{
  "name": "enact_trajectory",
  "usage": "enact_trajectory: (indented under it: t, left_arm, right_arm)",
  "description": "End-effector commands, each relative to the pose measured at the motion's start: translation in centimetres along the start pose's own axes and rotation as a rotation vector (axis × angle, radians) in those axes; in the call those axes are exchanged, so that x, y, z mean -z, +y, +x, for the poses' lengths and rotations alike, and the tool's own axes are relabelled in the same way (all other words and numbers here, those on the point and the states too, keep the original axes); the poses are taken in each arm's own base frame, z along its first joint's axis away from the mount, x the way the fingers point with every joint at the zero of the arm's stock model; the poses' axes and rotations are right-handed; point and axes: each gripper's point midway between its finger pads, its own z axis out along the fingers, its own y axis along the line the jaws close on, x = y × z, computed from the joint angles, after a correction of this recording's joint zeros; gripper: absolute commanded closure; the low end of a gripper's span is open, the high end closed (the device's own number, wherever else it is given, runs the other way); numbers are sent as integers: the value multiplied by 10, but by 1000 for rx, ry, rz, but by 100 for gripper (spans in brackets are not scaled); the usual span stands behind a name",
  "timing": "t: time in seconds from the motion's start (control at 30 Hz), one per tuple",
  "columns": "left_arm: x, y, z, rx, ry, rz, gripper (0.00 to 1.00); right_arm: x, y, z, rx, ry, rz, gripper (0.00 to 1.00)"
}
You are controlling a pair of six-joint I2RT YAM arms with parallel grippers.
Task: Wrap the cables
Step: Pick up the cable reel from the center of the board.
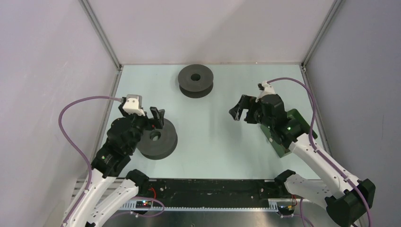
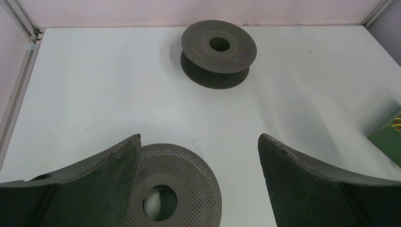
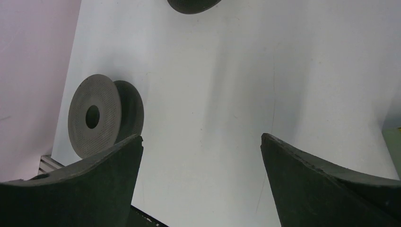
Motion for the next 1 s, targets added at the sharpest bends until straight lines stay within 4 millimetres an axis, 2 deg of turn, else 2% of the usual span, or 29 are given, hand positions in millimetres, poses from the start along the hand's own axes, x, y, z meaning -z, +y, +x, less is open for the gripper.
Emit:
enact_trajectory:
  t: [0.0, 0.13, 0.33, 0.43, 0.53, 0.6, 0.63, 0.67, 0.7, 0.73, 0.77, 0.8, 0.83, 0.87, 0.97]
  left_arm:
    - [-2, 2, -1, -22, -14, -11, 5]
    - [0, 3, -4, -20, -23, -15, 5]
    - [5, 10, -12, -11, -56, -47, 6]
    - [12, 17, -19, 0, -91, -71, 7]
    - [19, 29, -25, 13, -125, -128, 8]
    - [26, 37, -30, 26, -155, -161, 8]
    - [28, 39, -30, 28, -159, -169, 8]
    - [31, 42, -32, 35, -174, -182, 8]
    - [33, 44, -33, 39, -180, -194, 8]
    - [34, 46, -34, 42, -188, -198, 8]
    - [35, 47, -34, 44, -191, -206, 8]
    - [37, 48, -35, 46, -194, -209, 8]
    - [37, 49, -35, 47, -197, -211, 8]
    - [37, 49, -35, 46, -195, -211, 8]
    - [36, 48, -34, 46, -193, -206, 8]
  right_arm:
    - [-1, 10, -9, -15, -31, -34, 0]
    - [-6, 13, -6, -20, -19, -48, 0]
    - [-25, 35, 9, 20, 7, -111, 0]
    - [-37, 57, 19, 30, 16, -169, 0]
    - [-58, 81, 31, 13, 35, -245, 6]
    - [-68, 106, 49, 8, 89, -352, 12]
    - [-79, 108, 63, 9, 127, -366, 14]
    - [-80, 126, 66, 9, 135, -449, 17]
    - [-91, 126, 79, 0, 170, -457, 18]
    - [-92, 141, 80, -25, 171, -528, 21]
    - [-105, 140, 95, -38, 206, -530, 24]
    - [-106, 153, 95, -62, 203, -595, 29]
    - [-117, 157, 102, -83, 203, -628, 32]
    - [-119, 162, 109, -83, 219, -669, 35]
    - [-142, 166, 135, -134, 274, -735, 40]
